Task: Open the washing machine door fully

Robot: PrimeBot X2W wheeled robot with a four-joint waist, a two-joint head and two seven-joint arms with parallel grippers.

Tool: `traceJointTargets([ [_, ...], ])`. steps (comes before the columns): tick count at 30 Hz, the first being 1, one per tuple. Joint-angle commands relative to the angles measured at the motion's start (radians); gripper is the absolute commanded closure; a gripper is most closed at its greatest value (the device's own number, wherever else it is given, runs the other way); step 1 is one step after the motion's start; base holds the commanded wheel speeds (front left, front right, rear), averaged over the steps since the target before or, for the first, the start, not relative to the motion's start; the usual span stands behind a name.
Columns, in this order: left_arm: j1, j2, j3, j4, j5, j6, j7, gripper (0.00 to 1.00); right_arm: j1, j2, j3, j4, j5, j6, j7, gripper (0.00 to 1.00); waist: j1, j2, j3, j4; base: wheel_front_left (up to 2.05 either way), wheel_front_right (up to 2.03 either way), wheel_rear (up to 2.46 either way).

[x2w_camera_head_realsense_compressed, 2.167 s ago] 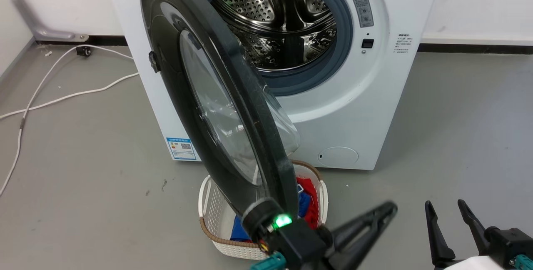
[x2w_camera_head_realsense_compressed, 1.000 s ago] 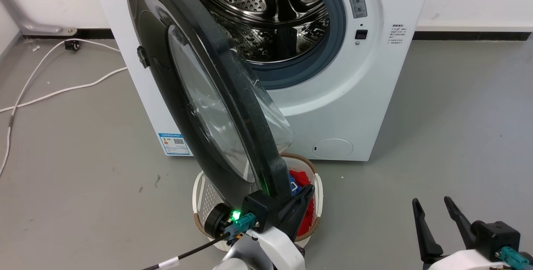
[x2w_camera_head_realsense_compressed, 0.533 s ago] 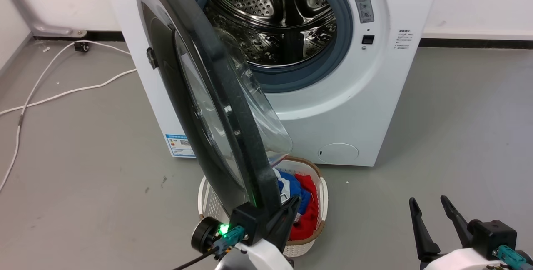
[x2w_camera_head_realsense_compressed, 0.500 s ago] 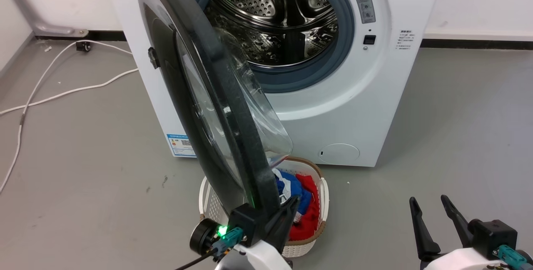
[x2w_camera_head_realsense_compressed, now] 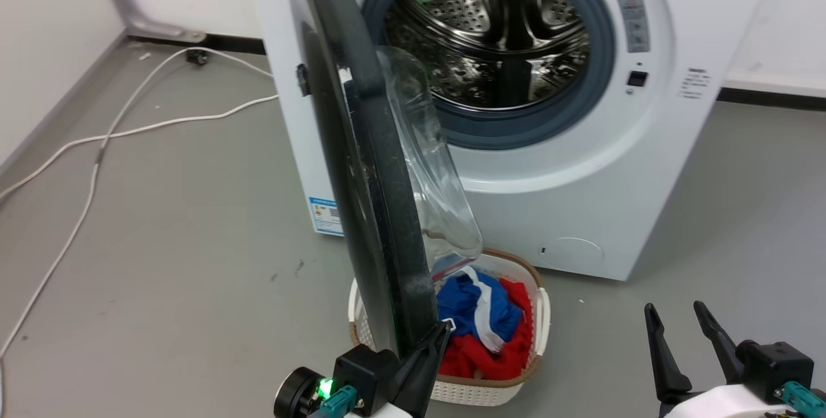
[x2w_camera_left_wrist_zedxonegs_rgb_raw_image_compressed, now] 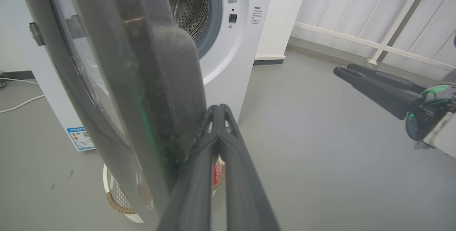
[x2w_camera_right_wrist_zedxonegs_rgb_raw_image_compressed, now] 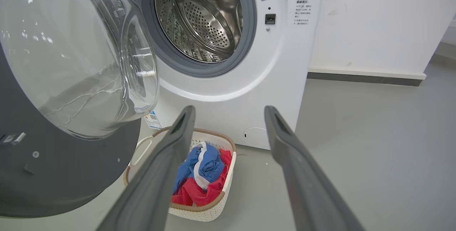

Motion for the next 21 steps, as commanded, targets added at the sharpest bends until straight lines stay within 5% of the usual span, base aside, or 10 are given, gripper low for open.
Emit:
traceJointTargets([
  [1,0.015,0.013,0.012,-0.003,0.002,0.015,0.001,1.00,0.005,0.003,-0.002,-0.004,-0.002,0.000,-0.003,0.00,0.0000,0.0000,-0.003,0.034,0.00,0.00,0.00],
  [21,0.050,0.064,0.132,0.031,-0.053,0.084,-0.048,1.00,-0.009,0.002,-0.016,-0.004,0.008,0.000,-0.016,0.00,0.0000,0.0000,0.011,0.217,0.00,0.00,0.00],
])
